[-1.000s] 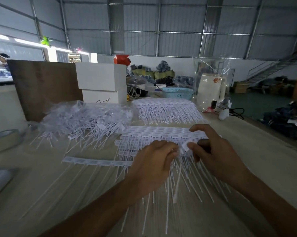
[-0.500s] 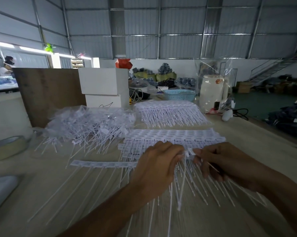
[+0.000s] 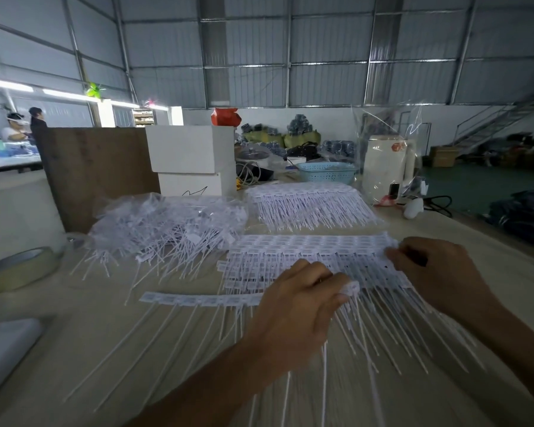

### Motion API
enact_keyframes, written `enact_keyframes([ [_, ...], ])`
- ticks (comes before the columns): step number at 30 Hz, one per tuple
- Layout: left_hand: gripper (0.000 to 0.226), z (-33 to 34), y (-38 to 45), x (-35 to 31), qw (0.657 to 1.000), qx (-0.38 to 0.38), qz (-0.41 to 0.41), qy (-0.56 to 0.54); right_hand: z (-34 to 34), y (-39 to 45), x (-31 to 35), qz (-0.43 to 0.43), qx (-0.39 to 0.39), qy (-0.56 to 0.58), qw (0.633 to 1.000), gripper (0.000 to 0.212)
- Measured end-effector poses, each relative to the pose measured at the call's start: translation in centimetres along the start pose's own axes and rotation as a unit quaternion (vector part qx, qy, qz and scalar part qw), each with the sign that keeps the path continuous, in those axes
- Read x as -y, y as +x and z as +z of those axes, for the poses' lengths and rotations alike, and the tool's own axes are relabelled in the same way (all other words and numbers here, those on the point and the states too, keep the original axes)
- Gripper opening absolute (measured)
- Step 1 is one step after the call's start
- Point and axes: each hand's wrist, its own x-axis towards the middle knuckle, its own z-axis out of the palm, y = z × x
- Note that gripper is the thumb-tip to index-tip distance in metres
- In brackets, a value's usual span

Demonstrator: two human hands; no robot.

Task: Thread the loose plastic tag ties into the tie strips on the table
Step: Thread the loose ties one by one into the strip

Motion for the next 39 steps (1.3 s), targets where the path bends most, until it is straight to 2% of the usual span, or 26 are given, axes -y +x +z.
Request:
enact_keyframes([
  [3, 0.027, 0.4, 0.4, -0.1, 0.996, 0.013, -0.068, -0.058, 1.0, -0.7, 2.0, 0.077, 0.063, 0.209, 0.973, 0.037],
  [6, 0.024, 0.5, 0.4, 0.1, 0.985, 0.011, -0.141, -0.102, 2.4, -1.8, 3.6, 0.126, 0.149, 0.327, 0.925, 0.042],
  [8, 0.017, 0.4, 0.4, 0.0, 0.981, -0.002, -0.158, -0.112, 2.4, -2.3, 4.4, 0.145, 0.174, 0.387, 0.894, 0.044],
  [12, 0.013, 0.4, 0.5, -0.2, 0.98, -0.032, -0.155, -0.12, 1.9, -2.4, 4.9, 0.152, 0.211, 0.414, 0.872, 0.046],
  [14, 0.015, 0.5, 0.6, -0.3, 0.981, -0.035, -0.152, -0.115, 1.8, -2.4, 4.8, 0.167, 0.248, 0.436, 0.849, 0.046],
  [16, 0.015, 0.3, 0.5, -0.4, 0.982, -0.031, -0.15, -0.11, 1.8, -2.3, 4.7, 0.195, 0.28, 0.457, 0.822, 0.043],
  [20, 0.007, 0.1, 0.6, -1.0, 0.987, 0.0, -0.132, -0.094, 1.9, -2.4, 4.4, 0.233, 0.305, 0.453, 0.805, 0.034],
  [22, 0.006, 0.0, 0.8, -1.4, 0.987, 0.007, -0.137, -0.086, 2.1, -2.3, 4.2, 0.235, 0.294, 0.456, 0.806, 0.035],
  [24, 0.015, -0.1, 0.9, -1.6, 0.987, 0.029, -0.148, -0.058, 2.2, -2.1, 4.2, 0.236, 0.268, 0.448, 0.82, 0.037],
  [27, 0.05, -0.2, 0.9, -1.3, 0.98, 0.1, -0.17, -0.007, 2.4, -2.0, 3.7, 0.248, 0.223, 0.439, 0.834, 0.04],
  [28, 0.053, -0.3, 0.8, -1.2, 0.979, 0.112, -0.172, 0.009, 2.4, -2.0, 3.6, 0.246, 0.222, 0.441, 0.834, 0.039],
  [31, 0.032, -0.9, 0.8, -1.0, 0.979, 0.104, -0.165, 0.053, 2.7, -2.2, 3.8, 0.232, 0.243, 0.455, 0.825, 0.038],
  [34, 0.021, -1.1, 0.8, -0.6, 0.982, 0.088, -0.156, 0.06, 2.9, -2.4, 4.3, 0.221, 0.25, 0.448, 0.83, 0.034],
  [37, 0.02, -1.0, 0.7, -0.5, 0.986, 0.072, -0.143, 0.048, 2.8, -2.6, 4.4, 0.195, 0.225, 0.418, 0.858, 0.033],
  [39, 0.018, -0.9, 0.6, -0.4, 0.988, 0.065, -0.134, 0.039, 2.8, -2.6, 4.5, 0.153, 0.195, 0.373, 0.894, 0.035],
])
